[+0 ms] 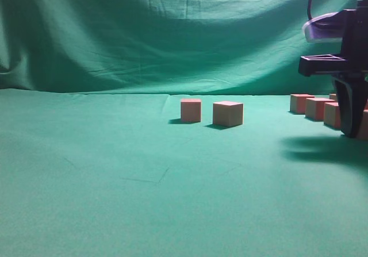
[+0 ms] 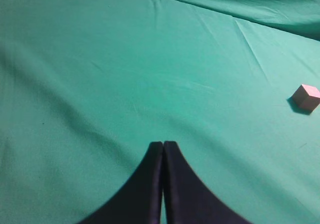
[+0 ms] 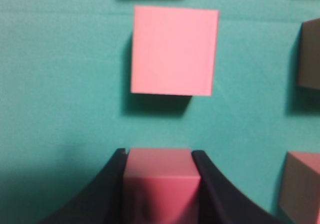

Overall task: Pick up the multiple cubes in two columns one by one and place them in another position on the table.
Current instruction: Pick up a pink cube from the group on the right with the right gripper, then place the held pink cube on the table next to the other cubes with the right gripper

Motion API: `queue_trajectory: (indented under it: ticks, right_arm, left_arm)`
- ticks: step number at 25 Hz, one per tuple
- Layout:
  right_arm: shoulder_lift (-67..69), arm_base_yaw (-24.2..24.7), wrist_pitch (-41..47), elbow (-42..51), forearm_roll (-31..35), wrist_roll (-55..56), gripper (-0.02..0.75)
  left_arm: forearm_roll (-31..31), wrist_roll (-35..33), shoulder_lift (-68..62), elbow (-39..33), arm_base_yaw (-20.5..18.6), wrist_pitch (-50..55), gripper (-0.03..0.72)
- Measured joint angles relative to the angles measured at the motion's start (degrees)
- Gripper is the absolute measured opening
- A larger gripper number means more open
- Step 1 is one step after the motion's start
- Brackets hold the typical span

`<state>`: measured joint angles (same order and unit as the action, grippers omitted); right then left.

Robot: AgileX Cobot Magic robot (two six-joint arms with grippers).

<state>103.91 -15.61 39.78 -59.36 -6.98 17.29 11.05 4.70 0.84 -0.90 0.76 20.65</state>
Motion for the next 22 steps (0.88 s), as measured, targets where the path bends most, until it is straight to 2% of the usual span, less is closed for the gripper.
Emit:
queue_trajectory:
  ticks: [5, 9, 14, 22]
  right_arm:
    - [0.35, 0.0, 2.8, -2.53, -0.52, -0.22, 0.264]
    - [0.35, -1.15, 10.8, -8.92, 0.96, -4.65, 0.264]
    - [0.35, -7.65, 19.99, -19.04, 1.86, -7.74, 0.264]
    - [3.31, -19.42, 24.49, -36.13, 2.01, -7.78, 0.264]
  left_arm:
    - [0.0, 0.0, 0.0, 0.0, 0.0, 0.0, 0.0]
    - [0.0, 0.0, 0.0, 0.0, 0.0, 0.0, 0.0]
    - [0.0, 0.0, 0.0, 0.0, 0.0, 0.0, 0.0]
    - [0.0, 0.0, 0.0, 0.0, 0.0, 0.0, 0.0]
